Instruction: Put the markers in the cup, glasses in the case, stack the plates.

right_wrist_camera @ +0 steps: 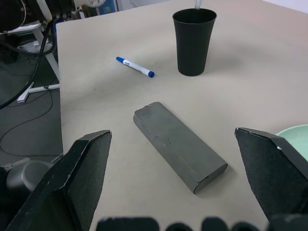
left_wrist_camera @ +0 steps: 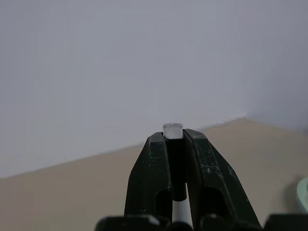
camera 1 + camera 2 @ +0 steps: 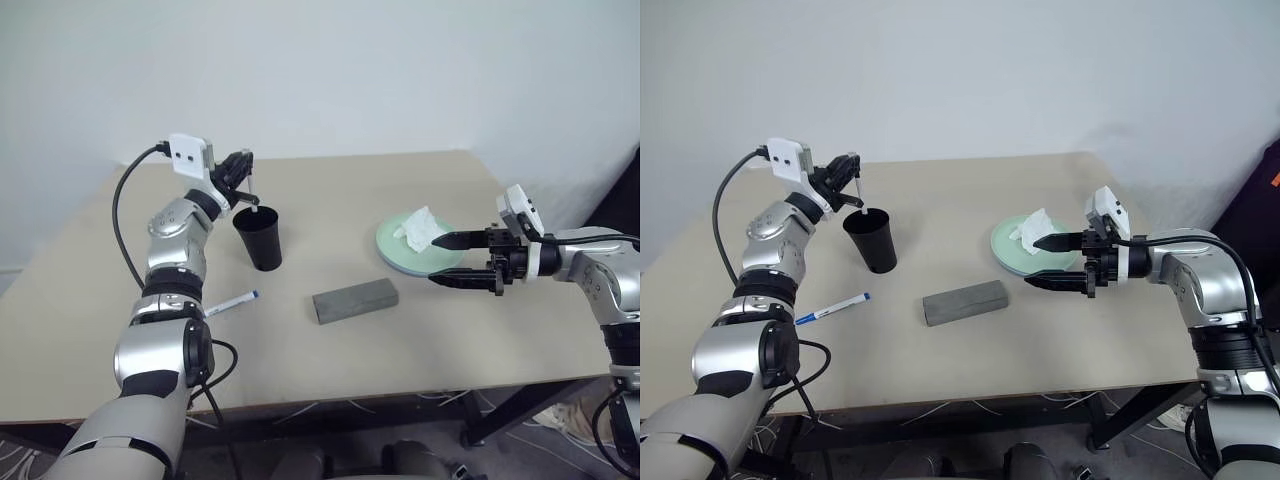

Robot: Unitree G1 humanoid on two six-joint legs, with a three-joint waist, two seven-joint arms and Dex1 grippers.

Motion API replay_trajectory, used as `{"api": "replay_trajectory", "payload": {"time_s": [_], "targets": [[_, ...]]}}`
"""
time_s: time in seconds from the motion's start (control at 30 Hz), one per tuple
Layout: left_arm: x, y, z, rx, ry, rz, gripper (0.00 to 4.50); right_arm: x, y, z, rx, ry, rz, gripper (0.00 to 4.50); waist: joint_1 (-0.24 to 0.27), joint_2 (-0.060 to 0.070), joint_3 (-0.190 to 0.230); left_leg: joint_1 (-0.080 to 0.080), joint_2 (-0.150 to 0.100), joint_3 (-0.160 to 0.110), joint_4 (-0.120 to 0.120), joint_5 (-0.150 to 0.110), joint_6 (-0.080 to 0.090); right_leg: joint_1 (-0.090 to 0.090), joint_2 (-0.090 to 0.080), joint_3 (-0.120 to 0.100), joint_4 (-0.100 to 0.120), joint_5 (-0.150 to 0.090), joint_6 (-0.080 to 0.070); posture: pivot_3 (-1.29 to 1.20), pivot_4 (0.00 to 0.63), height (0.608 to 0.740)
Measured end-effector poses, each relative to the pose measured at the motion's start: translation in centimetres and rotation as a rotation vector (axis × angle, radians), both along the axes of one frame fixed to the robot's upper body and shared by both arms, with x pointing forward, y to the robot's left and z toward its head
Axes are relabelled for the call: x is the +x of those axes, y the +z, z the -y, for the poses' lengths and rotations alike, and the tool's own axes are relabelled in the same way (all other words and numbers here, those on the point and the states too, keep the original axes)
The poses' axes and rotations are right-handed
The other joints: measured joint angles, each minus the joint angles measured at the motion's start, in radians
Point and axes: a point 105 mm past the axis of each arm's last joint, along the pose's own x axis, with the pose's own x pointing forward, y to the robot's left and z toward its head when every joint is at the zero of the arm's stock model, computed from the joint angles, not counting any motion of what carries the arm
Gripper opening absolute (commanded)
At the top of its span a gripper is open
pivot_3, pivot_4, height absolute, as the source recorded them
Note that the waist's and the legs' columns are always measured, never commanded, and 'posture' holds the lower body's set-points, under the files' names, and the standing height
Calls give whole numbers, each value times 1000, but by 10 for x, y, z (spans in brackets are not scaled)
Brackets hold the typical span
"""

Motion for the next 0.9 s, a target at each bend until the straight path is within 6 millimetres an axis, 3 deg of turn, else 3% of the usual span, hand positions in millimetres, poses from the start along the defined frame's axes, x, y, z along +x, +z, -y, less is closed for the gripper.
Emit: {"api": "replay_trajectory", "payload": {"time_s": [0.4, 0.63, 0.9], "targets": [[-5, -23, 5, -8, -17, -24, 6, 4, 6, 2, 29, -26, 17, 4471, 6, 0, 0, -1, 0, 0, 1, 0, 0, 0, 0, 0, 0, 0, 0, 0, 0, 732], [-5, -27, 12, -20, -31, -30, 6, 10, 19, 5, 58, -42, 50, 4471, 6, -1, 0, -1, 0, 0, 0, 0, 0, 0, 0, -1, 0, 0, 0, 0, 0, 732], [-8, -36, 14, -22, -46, -51, 6, 12, 19, 5, 74, -48, 48, 4471, 6, -1, 0, -1, 0, 0, 0, 0, 0, 0, 0, -1, 0, 0, 0, 0, 0, 732]]}}
